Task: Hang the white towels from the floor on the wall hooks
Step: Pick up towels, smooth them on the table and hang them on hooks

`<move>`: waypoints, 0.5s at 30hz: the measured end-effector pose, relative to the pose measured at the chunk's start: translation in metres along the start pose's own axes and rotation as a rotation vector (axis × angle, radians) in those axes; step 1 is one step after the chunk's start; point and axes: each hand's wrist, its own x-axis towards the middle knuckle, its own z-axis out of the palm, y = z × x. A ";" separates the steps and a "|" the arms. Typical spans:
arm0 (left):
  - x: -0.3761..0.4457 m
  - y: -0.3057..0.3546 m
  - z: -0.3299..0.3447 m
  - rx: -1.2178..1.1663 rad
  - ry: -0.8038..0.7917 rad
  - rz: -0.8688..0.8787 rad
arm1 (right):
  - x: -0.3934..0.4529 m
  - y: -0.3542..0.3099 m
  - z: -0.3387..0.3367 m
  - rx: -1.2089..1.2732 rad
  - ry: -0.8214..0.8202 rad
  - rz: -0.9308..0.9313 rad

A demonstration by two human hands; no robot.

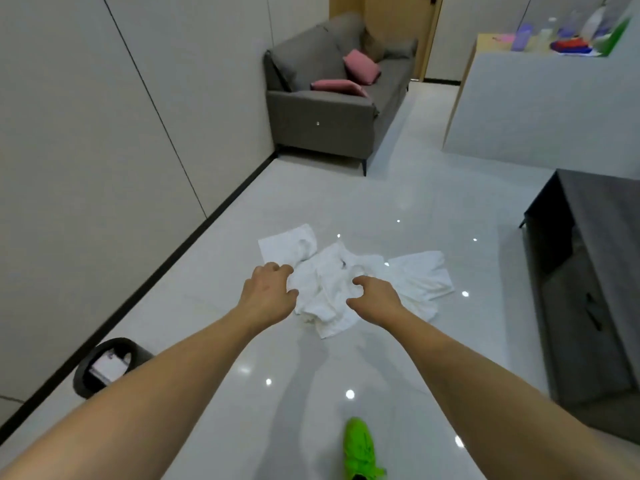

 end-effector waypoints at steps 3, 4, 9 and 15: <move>0.056 0.013 0.032 0.005 -0.124 -0.032 | 0.053 0.041 -0.005 0.017 -0.082 0.102; 0.073 0.015 0.041 0.004 -0.152 -0.046 | 0.070 0.052 -0.005 0.013 -0.110 0.130; 0.144 0.010 0.073 -0.024 -0.263 -0.108 | 0.147 0.079 0.005 -0.001 -0.228 0.218; 0.235 -0.030 0.118 -0.083 -0.334 -0.177 | 0.236 0.077 0.051 0.049 -0.309 0.294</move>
